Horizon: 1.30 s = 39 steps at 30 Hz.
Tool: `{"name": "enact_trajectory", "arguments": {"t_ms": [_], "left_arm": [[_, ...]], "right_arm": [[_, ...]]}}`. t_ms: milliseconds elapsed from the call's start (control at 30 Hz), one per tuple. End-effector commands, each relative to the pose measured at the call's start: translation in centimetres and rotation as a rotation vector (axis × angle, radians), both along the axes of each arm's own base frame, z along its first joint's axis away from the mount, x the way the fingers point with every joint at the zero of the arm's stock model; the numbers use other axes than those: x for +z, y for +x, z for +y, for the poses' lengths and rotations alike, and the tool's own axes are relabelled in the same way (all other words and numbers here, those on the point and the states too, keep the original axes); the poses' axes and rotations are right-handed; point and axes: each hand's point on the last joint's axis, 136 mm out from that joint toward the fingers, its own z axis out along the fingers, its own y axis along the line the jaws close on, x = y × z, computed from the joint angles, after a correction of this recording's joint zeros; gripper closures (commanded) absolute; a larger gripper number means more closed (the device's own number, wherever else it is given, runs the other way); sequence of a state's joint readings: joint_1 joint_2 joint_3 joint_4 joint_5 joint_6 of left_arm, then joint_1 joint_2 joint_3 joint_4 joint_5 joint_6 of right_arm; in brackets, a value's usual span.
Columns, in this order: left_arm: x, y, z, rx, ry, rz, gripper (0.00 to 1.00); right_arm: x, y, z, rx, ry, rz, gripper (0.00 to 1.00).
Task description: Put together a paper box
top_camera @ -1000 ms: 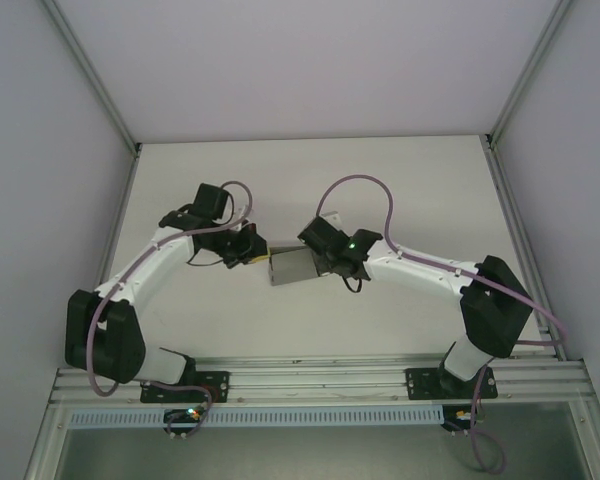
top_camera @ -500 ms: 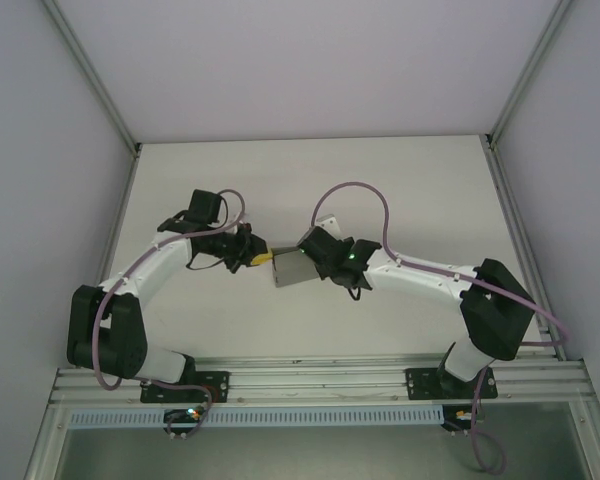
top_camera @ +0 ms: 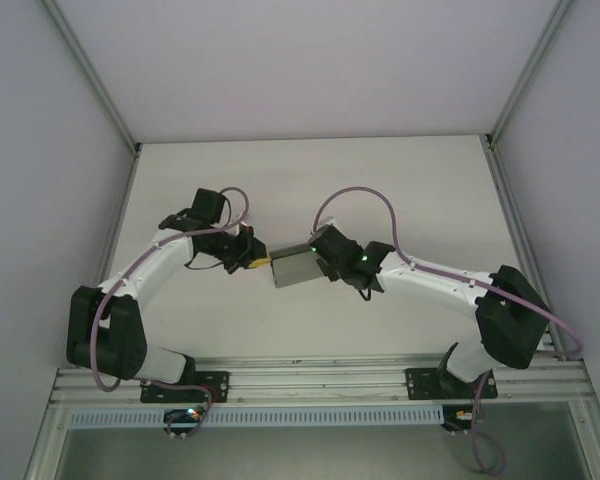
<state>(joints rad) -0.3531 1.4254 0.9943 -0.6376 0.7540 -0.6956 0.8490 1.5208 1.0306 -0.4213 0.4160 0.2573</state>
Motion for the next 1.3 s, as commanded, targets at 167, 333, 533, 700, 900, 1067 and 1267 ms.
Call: {"name": "enact_trajectory", "arguments": {"t_ms": [167,333,533,700,900,1067,1267], "left_arm": [[-0.4,-0.3,-0.1,-0.034,0.041,0.013,1.00],[0.1,-0.1,-1.0,-0.002,-0.029,0.078,1.00],[0.8,0.3,-0.6,-0.025,-0.034,0.104,1.00],[0.5,0.0,-0.4,-0.053,-0.014,0.103,1.00],[0.5,-0.1,-0.8,-0.039,-0.050,0.142,1.00],[1.4,0.0,-0.5,-0.051,-0.059,0.135,1.00],[1.0,0.1,-0.6,-0.054,-0.057,0.140,1.00]], "right_arm": [[0.9,-0.7,2.7,0.044,0.261,0.136,0.69],[0.5,-1.0,2.9,0.053,0.257,0.165,0.71],[-0.7,-1.0,1.4,0.055,0.174,0.181,0.68],[-0.3,-0.4,-0.7,0.047,0.139,0.175,0.60],[-0.9,-0.9,1.0,0.106,0.198,0.226,0.60],[-1.6,-0.1,-0.6,0.106,0.094,0.193,0.54],[0.6,0.7,-0.7,0.129,0.111,0.141,0.47]]}}
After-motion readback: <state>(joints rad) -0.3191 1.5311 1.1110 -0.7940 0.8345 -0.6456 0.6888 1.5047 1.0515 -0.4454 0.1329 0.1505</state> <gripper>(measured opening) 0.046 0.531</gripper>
